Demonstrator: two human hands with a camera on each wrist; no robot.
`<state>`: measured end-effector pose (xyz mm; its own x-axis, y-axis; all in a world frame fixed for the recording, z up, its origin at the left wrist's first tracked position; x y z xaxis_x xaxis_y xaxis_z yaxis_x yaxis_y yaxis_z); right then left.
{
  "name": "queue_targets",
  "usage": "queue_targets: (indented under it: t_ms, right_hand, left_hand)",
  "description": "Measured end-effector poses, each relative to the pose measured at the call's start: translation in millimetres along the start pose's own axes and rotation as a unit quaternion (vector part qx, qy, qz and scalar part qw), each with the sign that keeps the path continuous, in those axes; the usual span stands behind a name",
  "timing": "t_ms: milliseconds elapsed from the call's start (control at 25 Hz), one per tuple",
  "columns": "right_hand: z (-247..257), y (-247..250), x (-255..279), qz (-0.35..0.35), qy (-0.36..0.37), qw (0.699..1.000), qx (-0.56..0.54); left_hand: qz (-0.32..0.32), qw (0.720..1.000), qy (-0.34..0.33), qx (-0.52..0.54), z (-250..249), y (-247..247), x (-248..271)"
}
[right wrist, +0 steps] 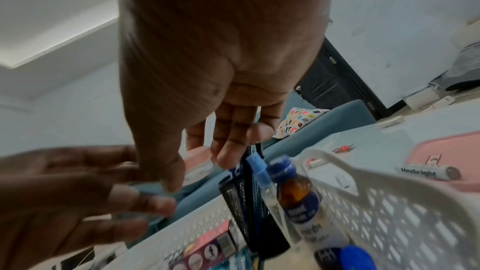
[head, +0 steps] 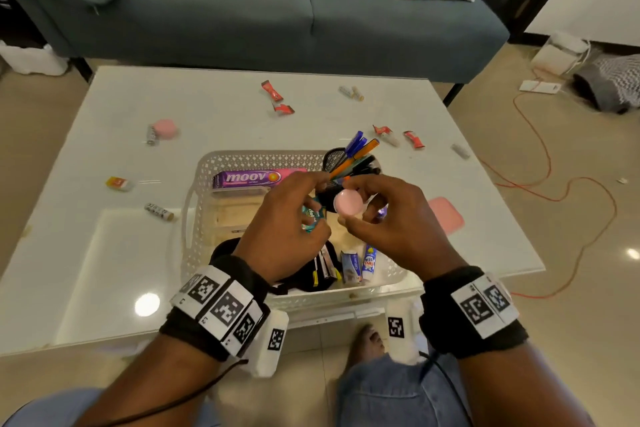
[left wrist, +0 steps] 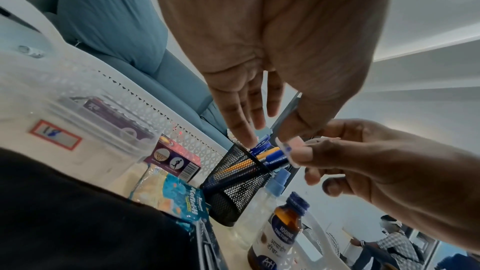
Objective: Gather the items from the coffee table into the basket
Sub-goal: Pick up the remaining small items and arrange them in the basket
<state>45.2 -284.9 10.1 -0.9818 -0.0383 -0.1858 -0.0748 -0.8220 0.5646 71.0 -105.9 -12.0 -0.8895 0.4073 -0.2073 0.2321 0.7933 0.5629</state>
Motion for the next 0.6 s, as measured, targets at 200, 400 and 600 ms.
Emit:
queue_targets:
  t_ms: [200,400,600]
  right_hand:
    - [0.7,-19.1,-0.4,0.007,0.026,1.0,0.007]
    - [-2.3,-28.8,-6.6,0.06,0.034,0.998,-0.006]
    - [-1.9,5.8,-13.8,0.031,0.025,0.998,-0.051]
  left_hand:
    - [-0.021,0.999,0.008,-0.03,-2.6,-0.5,-0.8]
    - [-0.023,0.997,0.073,-0.025,9.9,-1.3,-2.1]
    - [-0.023,0.99,0.117,-0.077,19.7,-6.6,-7.7]
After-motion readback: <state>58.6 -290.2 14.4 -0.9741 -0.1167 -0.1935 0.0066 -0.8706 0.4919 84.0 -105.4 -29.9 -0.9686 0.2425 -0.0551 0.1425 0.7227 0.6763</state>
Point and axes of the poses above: each hand's wrist, its own x-axis away from the middle knuckle, its own y-axis out of the back of the hand, z = x × y, the point moved 5 cm from there along -x, towards the middle knuckle, and after that the axes turned 10 degrees about -x, right-handed, at the moved point
